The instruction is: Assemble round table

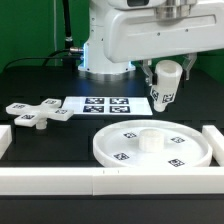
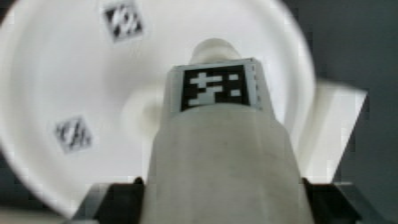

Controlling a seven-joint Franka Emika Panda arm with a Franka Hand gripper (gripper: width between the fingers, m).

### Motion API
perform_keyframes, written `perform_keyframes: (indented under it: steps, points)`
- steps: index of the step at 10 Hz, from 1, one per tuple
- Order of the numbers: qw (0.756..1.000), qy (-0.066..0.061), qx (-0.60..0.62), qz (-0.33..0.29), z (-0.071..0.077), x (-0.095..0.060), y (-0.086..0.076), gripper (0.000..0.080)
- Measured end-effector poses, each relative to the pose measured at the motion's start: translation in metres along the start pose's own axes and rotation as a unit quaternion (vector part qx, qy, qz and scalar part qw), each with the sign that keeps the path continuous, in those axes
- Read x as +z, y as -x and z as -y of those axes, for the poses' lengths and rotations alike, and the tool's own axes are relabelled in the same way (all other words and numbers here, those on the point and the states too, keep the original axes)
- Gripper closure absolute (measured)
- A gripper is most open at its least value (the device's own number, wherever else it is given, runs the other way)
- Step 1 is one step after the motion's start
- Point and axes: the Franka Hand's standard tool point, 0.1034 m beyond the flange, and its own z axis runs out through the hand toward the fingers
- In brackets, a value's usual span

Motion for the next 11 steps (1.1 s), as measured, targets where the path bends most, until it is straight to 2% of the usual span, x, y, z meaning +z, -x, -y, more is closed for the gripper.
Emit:
perform_keyframes:
  steps: [3, 5, 8, 11]
  points:
    - [0.996, 0.025, -0.004, -0.081, -0.009, 0.004, 0.000, 0.0392]
    - [0.988, 0.051, -0.025, -0.143, -0.019, 0.008, -0.001, 0.0392]
    - [0.985, 0.062, -0.059, -0.151, -0.026, 0.013, -0.003, 0.0392]
    - [0.985, 0.061, -0.057, -0.148, -0.025, 0.015, -0.002, 0.0392]
